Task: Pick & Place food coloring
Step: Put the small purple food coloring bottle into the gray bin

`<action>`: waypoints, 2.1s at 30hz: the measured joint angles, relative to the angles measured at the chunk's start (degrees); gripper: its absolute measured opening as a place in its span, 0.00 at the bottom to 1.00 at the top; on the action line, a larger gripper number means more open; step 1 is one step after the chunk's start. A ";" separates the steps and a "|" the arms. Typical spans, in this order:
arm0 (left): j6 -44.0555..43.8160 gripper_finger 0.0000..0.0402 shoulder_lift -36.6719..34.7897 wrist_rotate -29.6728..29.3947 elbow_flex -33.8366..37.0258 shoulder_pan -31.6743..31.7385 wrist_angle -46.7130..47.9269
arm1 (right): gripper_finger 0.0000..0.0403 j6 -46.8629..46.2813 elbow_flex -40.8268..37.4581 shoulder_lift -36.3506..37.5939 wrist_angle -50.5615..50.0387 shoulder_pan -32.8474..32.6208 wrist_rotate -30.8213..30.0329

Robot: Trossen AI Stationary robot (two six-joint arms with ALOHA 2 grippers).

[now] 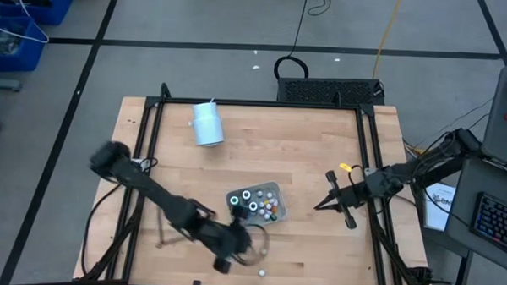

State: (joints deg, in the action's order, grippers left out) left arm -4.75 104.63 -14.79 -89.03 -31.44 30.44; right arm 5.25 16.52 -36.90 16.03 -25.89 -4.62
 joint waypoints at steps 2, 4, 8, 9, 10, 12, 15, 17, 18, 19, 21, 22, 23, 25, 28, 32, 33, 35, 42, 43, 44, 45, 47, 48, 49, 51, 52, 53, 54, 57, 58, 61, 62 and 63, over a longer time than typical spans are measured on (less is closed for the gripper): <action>-0.94 0.08 5.95 1.63 -8.85 0.79 5.49 | 0.00 -1.20 -0.82 0.10 -0.01 1.15 -0.07; -1.62 0.08 11.65 4.17 -17.05 1.76 11.27 | 0.00 -2.43 -1.63 0.13 0.01 1.90 0.16; -3.51 0.09 22.16 9.59 -31.08 3.30 22.34 | 0.00 -3.83 -3.40 0.12 -0.03 2.31 0.21; -3.57 0.10 24.05 10.85 -33.66 3.50 23.95 | 0.00 -4.13 -3.82 0.12 -0.01 2.31 0.21; -3.57 0.12 25.83 12.15 -35.71 3.66 24.76 | 0.00 -4.45 -4.20 0.12 -0.06 2.31 0.22; -3.55 0.18 28.64 14.53 -38.39 3.76 25.62 | 0.00 -4.80 -4.80 0.10 -0.07 2.31 0.24; -2.65 0.30 31.41 17.30 -39.09 3.78 25.87 | 0.00 -4.82 -5.33 0.10 -0.12 2.31 0.23; -1.85 0.39 32.51 17.74 -38.93 3.91 26.05 | 0.00 -4.84 -5.36 0.10 -0.07 2.31 0.24; -1.23 0.43 32.77 17.61 -38.92 3.97 25.99 | 0.00 -4.82 -5.36 0.10 -0.02 2.31 0.24; -0.94 0.47 33.07 17.50 -38.91 4.10 26.02 | 0.00 -4.82 -5.36 0.12 -0.02 2.29 0.21; -0.90 0.53 33.61 17.39 -38.91 4.60 25.67 | 0.00 -4.82 -5.36 0.11 0.01 2.29 0.21; -0.88 0.56 33.82 17.19 -38.91 4.87 25.63 | 0.00 -4.82 -5.38 0.12 0.01 2.29 0.21; -0.90 0.58 34.05 16.60 -38.91 5.09 25.79 | 0.00 -4.83 -5.38 0.11 0.01 2.29 0.21; -0.91 0.61 34.07 15.82 -38.34 5.55 25.68 | 0.00 -4.84 -5.38 0.12 0.01 2.29 0.21; -0.29 0.63 33.98 15.72 -37.58 6.15 25.56 | 0.00 -5.35 -5.38 0.10 -0.01 2.29 0.21; -0.24 0.63 33.98 17.12 -35.68 6.77 24.91 | 0.00 -6.10 -5.38 0.10 -0.04 2.29 0.21; -0.22 0.63 33.96 17.37 -34.99 6.85 24.59 | 0.00 -6.11 -5.38 0.10 -0.04 2.29 0.21; -0.25 0.64 33.98 17.50 -33.82 7.00 24.58 | 0.00 -6.11 -5.38 0.10 -0.12 2.29 0.21; -0.33 0.64 33.98 19.31 -31.58 7.06 22.31 | 0.00 -6.11 -5.38 0.10 -0.12 2.29 0.11; -0.33 0.64 33.98 19.33 -31.59 7.06 21.79 | 0.00 -6.11 -5.38 0.10 -0.12 2.29 0.11; -0.33 0.64 33.94 19.31 -31.63 7.10 21.52 | 0.00 -6.11 -5.38 0.10 -0.12 2.29 0.08; -0.36 0.64 33.93 19.33 -31.65 7.14 21.51 | 0.00 -6.11 -5.38 0.10 -0.12 2.29 0.06; -0.82 0.63 33.93 19.36 -31.64 7.29 21.80 | 0.00 -6.11 -5.38 0.10 -0.10 2.29 0.02; -1.27 0.63 33.93 19.43 -31.63 7.39 21.82 | 0.00 -6.11 -5.38 0.10 -0.10 2.29 0.02; -1.55 0.62 33.93 19.41 -31.63 7.51 21.72 | 0.00 -6.11 -5.38 0.10 -0.08 2.29 0.02; -1.62 0.60 33.93 19.42 -31.65 7.67 21.69 | 0.00 -6.11 -5.38 0.10 -0.06 2.29 0.02; -1.66 0.58 33.93 19.41 -31.65 7.76 21.72 | 0.00 -6.11 -5.38 0.10 -0.06 2.29 0.00; -1.69 0.56 33.93 19.41 -31.65 7.85 21.68 | 0.00 -6.11 -5.38 0.10 -0.06 2.29 0.01; -1.73 0.54 33.93 19.41 -31.65 7.98 21.63 | 0.00 -6.11 -5.38 0.10 -0.06 2.29 0.00; -1.75 0.46 33.93 19.41 -31.65 8.26 21.50 | 0.00 -6.11 -5.38 0.10 -0.06 2.29 0.00; -1.75 0.44 33.93 19.41 -31.65 8.28 21.52 | 0.00 -6.11 -5.38 0.10 -0.06 2.29 0.00; -1.57 0.37 33.93 19.41 -31.65 8.29 21.52 | 0.00 -6.11 -5.38 0.10 -0.06 2.29 0.00; -1.56 0.34 33.93 19.41 -31.65 8.29 21.55 | 0.00 -6.11 -5.38 0.10 -0.06 2.29 0.00; -1.53 0.32 33.93 19.41 -31.65 8.29 21.61 | 0.00 -6.11 -5.38 0.10 -0.06 2.29 0.00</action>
State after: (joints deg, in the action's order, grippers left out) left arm -6.28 138.56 4.62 -120.68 -23.16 52.06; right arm -0.86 11.14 -36.80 15.97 -23.59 -4.62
